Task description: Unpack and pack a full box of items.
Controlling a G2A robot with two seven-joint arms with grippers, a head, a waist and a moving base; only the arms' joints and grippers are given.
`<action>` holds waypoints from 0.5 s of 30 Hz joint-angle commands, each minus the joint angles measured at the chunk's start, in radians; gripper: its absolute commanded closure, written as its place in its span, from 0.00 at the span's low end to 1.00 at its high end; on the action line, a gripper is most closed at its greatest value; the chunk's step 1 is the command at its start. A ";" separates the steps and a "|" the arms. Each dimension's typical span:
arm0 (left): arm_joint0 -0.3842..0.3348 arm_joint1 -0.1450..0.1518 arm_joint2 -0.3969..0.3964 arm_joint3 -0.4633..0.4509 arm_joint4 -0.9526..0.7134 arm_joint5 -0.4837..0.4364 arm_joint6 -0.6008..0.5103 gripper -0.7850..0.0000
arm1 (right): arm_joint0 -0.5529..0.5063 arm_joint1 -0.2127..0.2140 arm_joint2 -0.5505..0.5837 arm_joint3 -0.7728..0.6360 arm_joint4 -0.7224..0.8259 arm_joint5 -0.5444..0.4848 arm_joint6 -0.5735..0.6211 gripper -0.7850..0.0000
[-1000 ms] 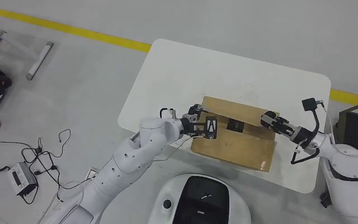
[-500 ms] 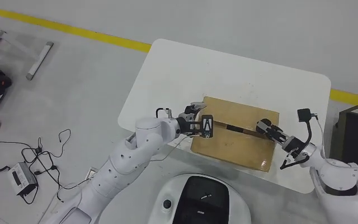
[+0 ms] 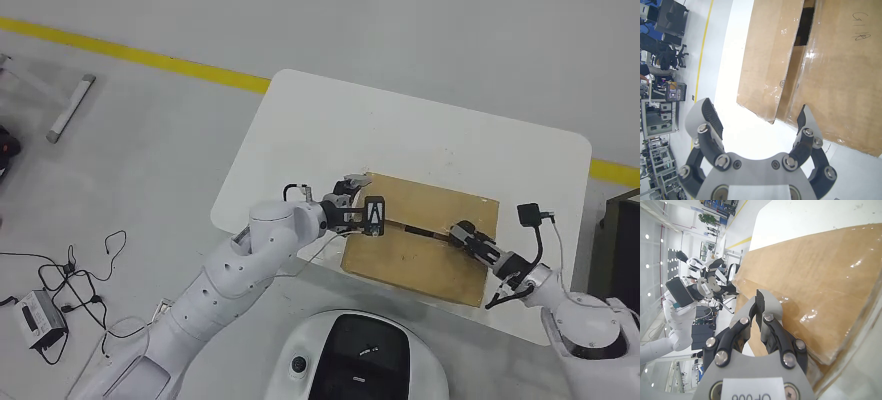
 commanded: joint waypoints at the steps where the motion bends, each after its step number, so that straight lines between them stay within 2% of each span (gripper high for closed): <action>1: 0.000 0.000 -0.001 -0.001 0.000 -0.001 0.000 0.00 | -0.001 -0.001 -0.007 0.002 -0.002 0.004 -0.003 1.00; 15: 0.041 0.012 -0.043 -0.110 -0.001 -0.037 0.000 0.00 | 0.036 -0.009 -0.046 0.027 -0.031 0.106 -0.032 1.00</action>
